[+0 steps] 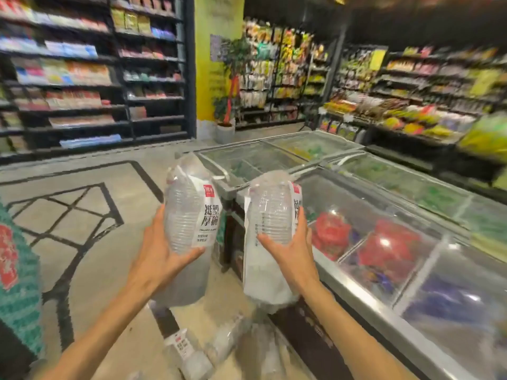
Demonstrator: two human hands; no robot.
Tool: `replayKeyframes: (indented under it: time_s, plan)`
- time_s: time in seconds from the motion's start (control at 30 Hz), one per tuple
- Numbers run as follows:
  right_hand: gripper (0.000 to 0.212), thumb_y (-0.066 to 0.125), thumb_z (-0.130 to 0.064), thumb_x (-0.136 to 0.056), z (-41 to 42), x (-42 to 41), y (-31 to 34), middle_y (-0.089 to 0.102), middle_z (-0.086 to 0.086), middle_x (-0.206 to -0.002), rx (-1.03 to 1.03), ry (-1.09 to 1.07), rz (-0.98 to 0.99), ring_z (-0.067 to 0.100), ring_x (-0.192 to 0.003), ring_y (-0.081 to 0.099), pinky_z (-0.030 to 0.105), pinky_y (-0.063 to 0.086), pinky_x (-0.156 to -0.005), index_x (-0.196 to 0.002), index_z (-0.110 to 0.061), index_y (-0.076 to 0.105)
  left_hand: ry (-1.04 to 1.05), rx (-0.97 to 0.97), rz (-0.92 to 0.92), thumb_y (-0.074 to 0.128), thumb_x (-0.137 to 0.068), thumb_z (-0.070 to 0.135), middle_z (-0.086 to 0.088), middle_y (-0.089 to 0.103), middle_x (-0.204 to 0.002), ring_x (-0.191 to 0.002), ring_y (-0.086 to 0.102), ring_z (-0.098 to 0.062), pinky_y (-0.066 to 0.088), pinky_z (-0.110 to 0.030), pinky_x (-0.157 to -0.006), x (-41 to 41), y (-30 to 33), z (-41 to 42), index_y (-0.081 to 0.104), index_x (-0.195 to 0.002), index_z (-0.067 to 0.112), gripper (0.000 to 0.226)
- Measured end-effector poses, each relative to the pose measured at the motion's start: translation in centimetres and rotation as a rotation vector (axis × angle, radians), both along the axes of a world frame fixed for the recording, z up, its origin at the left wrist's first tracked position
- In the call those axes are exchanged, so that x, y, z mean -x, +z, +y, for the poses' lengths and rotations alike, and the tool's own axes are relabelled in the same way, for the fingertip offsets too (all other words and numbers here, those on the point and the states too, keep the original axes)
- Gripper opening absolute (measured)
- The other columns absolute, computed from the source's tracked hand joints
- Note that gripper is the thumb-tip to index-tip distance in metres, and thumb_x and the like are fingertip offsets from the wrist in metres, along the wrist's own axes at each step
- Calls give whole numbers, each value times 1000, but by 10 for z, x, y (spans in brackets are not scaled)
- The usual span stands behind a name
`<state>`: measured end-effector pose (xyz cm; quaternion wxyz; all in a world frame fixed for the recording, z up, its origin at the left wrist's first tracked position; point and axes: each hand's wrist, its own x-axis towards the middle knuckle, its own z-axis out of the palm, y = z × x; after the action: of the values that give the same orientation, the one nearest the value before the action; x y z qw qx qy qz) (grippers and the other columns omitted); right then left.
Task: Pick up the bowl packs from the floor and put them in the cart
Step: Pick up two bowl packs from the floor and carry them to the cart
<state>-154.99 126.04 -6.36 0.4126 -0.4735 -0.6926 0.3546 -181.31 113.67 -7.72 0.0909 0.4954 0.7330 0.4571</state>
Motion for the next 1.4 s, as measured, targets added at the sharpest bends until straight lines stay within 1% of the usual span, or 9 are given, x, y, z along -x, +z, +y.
replayKeyframes:
  time_s: [0.23, 0.4, 0.6, 0.7, 0.8, 0.87, 0.97, 1.1, 1.4]
  plan:
    - [120, 82, -70, -71, -64, -201, 75, 24, -11, -164, -71, -350, 29, 21, -154, 19, 64, 27, -119, -156, -56, -1, -370, -74, 18, 81, -62, 74, 0, 34, -159, -141, 37, -25, 39, -59, -111, -167, 80, 47, 7, -160, 40, 127]
    - [119, 84, -64, -72, -139, -351, 97, 33, -11, -149, -131, -592, 9, 11, -133, 35, 49, 38, -109, -157, -56, 1, -665, -95, 46, 83, -65, 71, -1, 31, -159, -140, 38, -31, 39, -63, -109, -338, 106, 48, 1, -158, 47, 127]
    - [119, 84, -65, -72, -256, -531, 103, 33, -8, -140, -131, -905, -8, 13, -128, 38, 51, 38, -110, -157, -57, 1, -982, -119, 58, 87, -67, 60, -3, 30, -160, -143, 34, -27, 36, -55, -111, -554, 110, 10, 4, -159, 42, 125]
    - [122, 83, -69, -69, -323, -618, 101, 31, -7, -152, -140, -1033, -56, 18, -143, 34, 50, 37, -116, -159, -53, 2, -1131, -92, 50, 87, -64, 62, -2, 28, -161, -145, 31, -27, 34, -57, -112, -661, 105, -21, 0, -157, 49, 128]
    - [121, 83, -63, -72, -397, -693, 101, 33, -9, -135, -115, -1168, -97, 21, -139, 39, 43, 40, -105, -158, -55, -2, -1262, -60, 40, 89, -61, 62, -1, 31, -156, -142, 34, -27, 37, -57, -110, -766, 101, -64, 3, -157, 48, 130]
    - [120, 83, -62, -71, -448, -734, 102, 34, -9, -132, -122, -1251, -117, 20, -138, 39, 45, 40, -107, -156, -59, -2, -1347, -60, 60, 86, -57, 68, -2, 30, -158, -144, 33, -28, 37, -58, -111, -830, 101, -99, 1, -157, 48, 132]
    - [120, 83, -63, -72, -522, -791, 100, 33, -8, -134, -96, -1378, -129, 19, -141, 34, 48, 37, -111, -157, -57, -2, -1488, -65, 113, 72, -53, 79, -3, 29, -161, -145, 33, -31, 39, -59, -109, -918, 102, -151, -1, -157, 47, 131]
    - [125, 82, -67, -70, -611, -859, 95, 30, -3, -153, -57, -1600, -125, 22, -146, 33, 54, 36, -117, -158, -53, -4, -1681, -102, 122, 71, -53, 81, -3, 29, -161, -145, 33, -30, 39, -58, -109, -1030, 104, -216, -1, -157, 48, 131]
    - [125, 84, -70, -64, -786, -1006, 85, 33, -12, -147, -17, -1956, -126, 18, -142, 38, 50, 38, -116, -158, -53, 2, -2062, -153, 62, 77, -59, 73, -6, 35, -156, -139, 38, -29, 43, -57, -106, -1282, 96, -364, 2, -158, 47, 126]
